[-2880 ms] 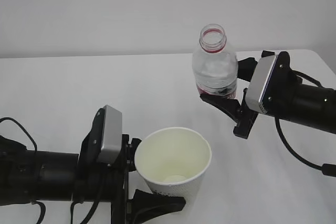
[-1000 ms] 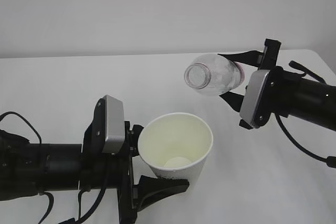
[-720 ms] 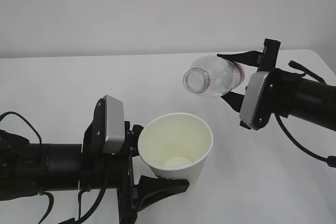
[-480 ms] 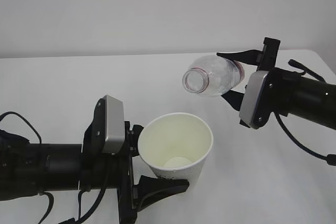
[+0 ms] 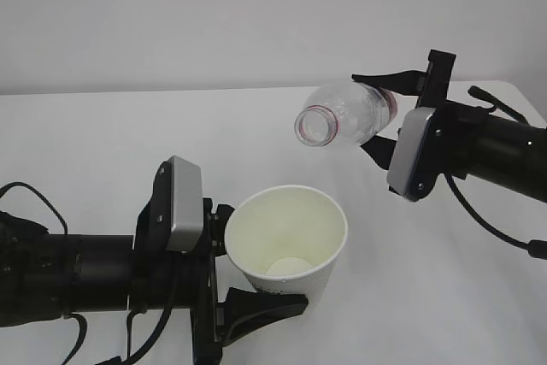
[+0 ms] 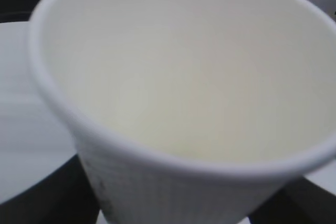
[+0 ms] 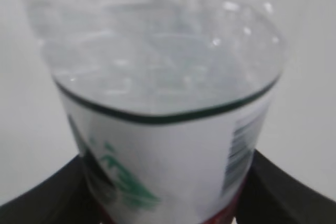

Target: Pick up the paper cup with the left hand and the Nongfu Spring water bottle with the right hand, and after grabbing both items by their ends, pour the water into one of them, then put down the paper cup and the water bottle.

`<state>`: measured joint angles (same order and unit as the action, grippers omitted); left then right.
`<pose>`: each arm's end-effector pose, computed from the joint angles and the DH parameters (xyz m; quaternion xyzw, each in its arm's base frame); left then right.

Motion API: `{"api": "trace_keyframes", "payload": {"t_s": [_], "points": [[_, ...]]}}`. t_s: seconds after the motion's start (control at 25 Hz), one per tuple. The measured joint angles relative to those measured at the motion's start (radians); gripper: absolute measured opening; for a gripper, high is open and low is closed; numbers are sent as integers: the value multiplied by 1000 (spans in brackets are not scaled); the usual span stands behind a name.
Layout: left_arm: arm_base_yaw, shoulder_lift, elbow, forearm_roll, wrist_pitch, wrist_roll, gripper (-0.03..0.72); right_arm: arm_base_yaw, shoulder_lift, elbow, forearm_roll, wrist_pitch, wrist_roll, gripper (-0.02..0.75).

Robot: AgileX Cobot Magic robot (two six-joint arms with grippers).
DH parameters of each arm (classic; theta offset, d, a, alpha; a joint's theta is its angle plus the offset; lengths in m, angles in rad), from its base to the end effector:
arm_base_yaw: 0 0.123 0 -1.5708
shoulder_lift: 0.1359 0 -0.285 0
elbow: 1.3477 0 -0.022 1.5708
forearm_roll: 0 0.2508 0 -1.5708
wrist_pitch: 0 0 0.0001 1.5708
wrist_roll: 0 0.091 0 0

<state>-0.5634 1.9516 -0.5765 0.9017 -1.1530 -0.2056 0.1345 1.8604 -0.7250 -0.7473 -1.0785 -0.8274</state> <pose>0.2119 -0.2110 0.1150 0.5095 0.5968 -0.3923 0.4800 0.3240 0.0988 0.1682 -0.6111 0.4123 -0.1327 0.6625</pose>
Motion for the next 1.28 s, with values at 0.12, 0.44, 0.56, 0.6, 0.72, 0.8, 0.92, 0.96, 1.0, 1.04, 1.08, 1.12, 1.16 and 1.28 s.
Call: {"api": "trace_keyframes", "payload": {"t_s": [0.12, 0.44, 0.56, 0.6, 0.72, 0.8, 0.92, 0.96, 1.0, 1.04, 1.08, 1.12, 1.16, 1.28], "points": [[0, 0, 0, 1, 0, 0, 537, 0, -4, -9, 0, 0, -4, 486], [0, 0, 0, 2, 0, 0, 537, 0, -54, -11, -2, -2, -6, 486], [0, 0, 0, 2, 0, 0, 537, 0, -57, -11, -6, -2, -8, 486], [0, 0, 0, 2, 0, 0, 537, 0, -57, -11, -8, -2, -8, 486], [0, 0, 0, 2, 0, 0, 537, 0, -63, -11, -14, -2, -16, 486], [0, 0, 0, 2, 0, 0, 537, 0, -76, -11, -17, -2, -18, 486], [0, 0, 0, 2, 0, 0, 537, 0, -104, -11, -17, -2, -18, 486], [0, 0, 0, 2, 0, 0, 537, 0, -111, -11, -17, -2, -20, 486], [0, 0, 0, 2, 0, 0, 537, 0, -117, -11, -17, -2, -20, 486], [0, 0, 0, 5, 0, 0, 537, 0, -121, -11, -17, -2, -24, 486], [0, 0, 0, 7, 0, 0, 537, 0, -126, -11, -18, -2, -27, 486], [0, 0, 0, 15, 0, 0, 537, 0, -128, -11, -18, -2, -31, 486], [0, 0, 0, 19, 0, 0, 537, 0, -130, -11, -18, -2, -34, 486], [0, 0, 0, 38, 0, 0, 537, 0, -132, -11, -18, -2, -34, 486]]}}
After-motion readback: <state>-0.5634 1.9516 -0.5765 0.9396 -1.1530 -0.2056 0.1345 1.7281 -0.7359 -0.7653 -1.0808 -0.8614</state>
